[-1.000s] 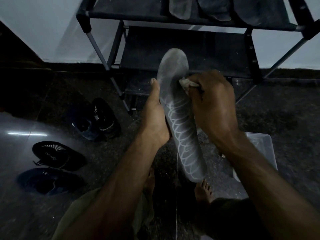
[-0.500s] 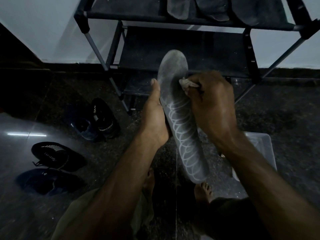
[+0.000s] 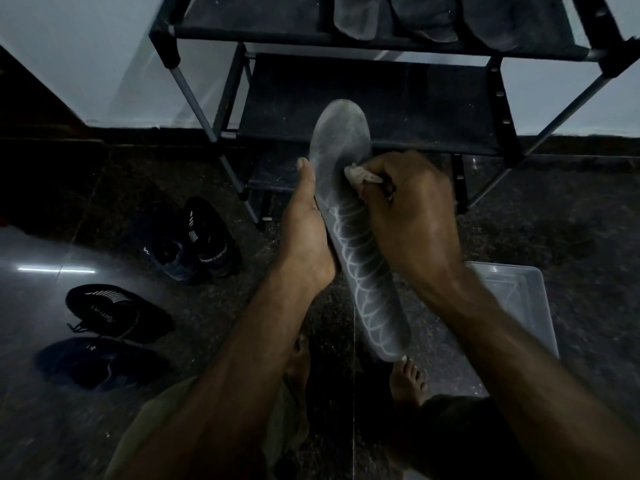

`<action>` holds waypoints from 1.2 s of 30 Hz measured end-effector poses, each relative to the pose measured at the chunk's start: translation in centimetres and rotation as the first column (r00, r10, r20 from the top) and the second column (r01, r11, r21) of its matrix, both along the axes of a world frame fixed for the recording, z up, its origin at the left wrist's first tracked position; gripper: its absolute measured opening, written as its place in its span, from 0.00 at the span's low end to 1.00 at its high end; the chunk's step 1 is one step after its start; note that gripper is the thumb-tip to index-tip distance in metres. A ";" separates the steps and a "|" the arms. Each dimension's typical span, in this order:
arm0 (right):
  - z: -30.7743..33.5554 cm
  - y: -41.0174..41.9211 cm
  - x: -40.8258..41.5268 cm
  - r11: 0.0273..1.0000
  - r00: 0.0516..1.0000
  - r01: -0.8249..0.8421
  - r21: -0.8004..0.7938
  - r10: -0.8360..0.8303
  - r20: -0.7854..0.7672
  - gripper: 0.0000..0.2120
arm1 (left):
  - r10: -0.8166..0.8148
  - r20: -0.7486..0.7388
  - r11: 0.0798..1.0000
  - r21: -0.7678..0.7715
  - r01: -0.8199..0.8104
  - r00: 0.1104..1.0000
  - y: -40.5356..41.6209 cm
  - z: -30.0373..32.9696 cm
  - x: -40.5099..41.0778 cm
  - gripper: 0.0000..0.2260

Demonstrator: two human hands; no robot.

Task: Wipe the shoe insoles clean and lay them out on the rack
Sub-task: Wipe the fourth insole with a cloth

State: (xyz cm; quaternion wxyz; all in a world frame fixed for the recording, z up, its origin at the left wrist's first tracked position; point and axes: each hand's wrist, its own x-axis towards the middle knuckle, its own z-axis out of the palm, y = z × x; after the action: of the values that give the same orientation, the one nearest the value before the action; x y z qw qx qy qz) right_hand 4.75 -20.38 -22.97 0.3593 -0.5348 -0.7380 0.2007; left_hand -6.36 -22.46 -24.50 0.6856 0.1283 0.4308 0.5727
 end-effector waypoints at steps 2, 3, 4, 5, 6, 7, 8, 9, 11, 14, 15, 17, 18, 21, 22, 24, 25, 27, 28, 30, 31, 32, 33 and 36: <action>0.1 -0.8 -0.9 0.998 0.997 -0.059 -0.037 0.057 -0.049 0.05 | -0.001 0.041 1.000 0.003 0.001 0.999 -0.1 0.1 -0.3 0.32; 0.2 -1.0 -1.1 0.995 0.994 -0.085 -0.043 0.082 -0.078 0.05 | -0.008 0.058 1.000 0.008 0.007 0.998 -0.1 0.2 -0.3 0.32; 0.3 -1.0 -1.1 0.994 0.991 -0.098 -0.041 0.094 -0.095 0.05 | -0.011 0.065 1.000 0.012 0.010 0.998 -0.2 0.2 -0.3 0.32; 0.4 -0.8 -0.9 0.995 0.992 -0.092 -0.033 0.089 -0.092 0.05 | -0.018 0.067 1.000 0.016 0.017 0.998 -0.2 0.4 -0.3 0.32; 0.4 -0.4 -0.4 0.997 0.995 -0.069 -0.021 0.068 -0.072 0.05 | -0.022 0.060 1.000 0.020 0.021 0.998 -0.2 0.4 -0.2 0.32; 0.2 0.0 0.1 0.999 0.998 -0.038 -0.010 0.037 -0.046 0.06 | -0.024 0.054 0.999 0.027 0.022 0.998 -0.1 0.3 -0.1 0.31; 0.2 0.4 0.6 1.000 0.999 -0.010 -0.001 0.010 -0.030 0.06 | -0.019 0.045 0.999 0.038 0.018 0.999 0.0 0.0 -0.1 0.31; 0.1 0.7 1.0 1.000 1.000 0.009 0.000 -0.009 -0.030 0.06 | -0.016 0.046 0.999 0.049 0.014 0.999 0.0 -0.1 0.0 0.32; 0.1 0.5 0.8 1.000 0.999 0.014 -0.009 -0.014 -0.040 0.05 | -0.001 0.060 0.998 0.056 -0.002 0.998 0.1 -0.3 -0.2 0.32; 0.3 -0.7 -0.6 0.999 0.997 -0.037 -0.039 0.034 -0.065 0.05 | -0.010 0.128 0.998 0.062 0.002 0.992 0.1 -0.4 -0.6 0.33; 0.5 -1.1 -1.0 0.997 0.994 -0.060 -0.050 0.055 -0.090 0.04 | -0.016 0.144 0.998 0.068 0.007 0.989 0.1 -0.3 -0.7 0.34; 0.6 -1.4 -1.2 0.994 0.988 -0.092 -0.064 0.083 -0.133 0.03 | -0.020 0.150 0.996 0.084 0.008 0.988 0.1 -0.3 -0.8 0.34; 0.6 -1.2 -1.0 0.994 0.987 -0.093 -0.064 0.083 -0.138 0.03 | -0.021 0.152 0.996 0.091 0.007 0.988 0.1 -0.4 -0.9 0.34; 0.3 0.2 0.4 1.000 0.995 -0.028 -0.012 0.027 -0.101 0.06 | -0.031 0.144 0.994 0.107 0.015 0.989 0.2 -0.2 -0.6 0.33; 0.2 0.5 0.7 1.000 0.996 -0.008 0.006 0.008 -0.085 0.07 | -0.022 0.141 0.994 0.110 0.007 0.990 0.2 -0.2 -0.5 0.33; 0.1 0.6 0.7 1.000 0.999 0.000 0.012 0.000 -0.053 0.07 | -0.009 0.137 0.994 0.110 -0.007 0.991 0.2 -0.4 -0.4 0.33; 0.1 0.2 0.4 1.000 0.999 -0.010 0.007 0.010 -0.040 0.07 | -0.010 0.129 0.994 0.107 -0.004 0.992 0.2 -0.4 -0.5 0.33; 0.3 -0.8 -0.6 0.999 0.998 -0.052 -0.005 0.052 -0.031 0.06 | -0.008 0.135 0.995 0.096 -0.005 0.991 0.0 -0.4 -0.6 0.34; 0.4 -1.2 -1.1 0.997 0.996 -0.079 -0.014 0.079 -0.036 0.05 | -0.007 0.153 0.996 0.094 -0.008 0.988 0.0 -0.3 -0.7 0.34; 0.5 -1.6 -1.5 0.993 0.992 -0.117 -0.027 0.115 -0.055 0.04 | -0.014 0.176 0.995 0.101 -0.004 0.984 0.0 -0.1 -0.8 0.34; 0.5 -1.5 -1.4 0.993 0.992 -0.115 -0.027 0.113 -0.060 0.04 | -0.020 0.179 0.995 0.103 0.002 0.984 0.0 0.0 -0.7 0.34; 0.5 -1.2 -1.1 0.995 0.993 -0.099 -0.020 0.097 -0.062 0.04 | -0.024 0.173 0.995 0.103 0.006 0.985 0.0 0.0 -0.7 0.33; 0.5 -0.9 -0.6 0.997 0.996 -0.074 -0.011 0.073 -0.058 0.05 | -0.021 0.159 0.995 0.100 0.005 0.987 0.1 0.0 -0.6 0.33; 0.4 0.0 0.3 1.000 1.000 -0.010 0.024 0.010 -0.011 0.05 | -0.022 0.152 0.994 0.105 0.006 0.988 0.2 0.0 -0.5 0.34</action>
State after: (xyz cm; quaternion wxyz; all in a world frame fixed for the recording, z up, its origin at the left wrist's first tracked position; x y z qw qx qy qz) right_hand 5.06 -20.34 -22.62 0.3687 -0.5257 -0.7409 0.1968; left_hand -6.86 -22.30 -24.55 0.7131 0.1227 0.3457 0.5975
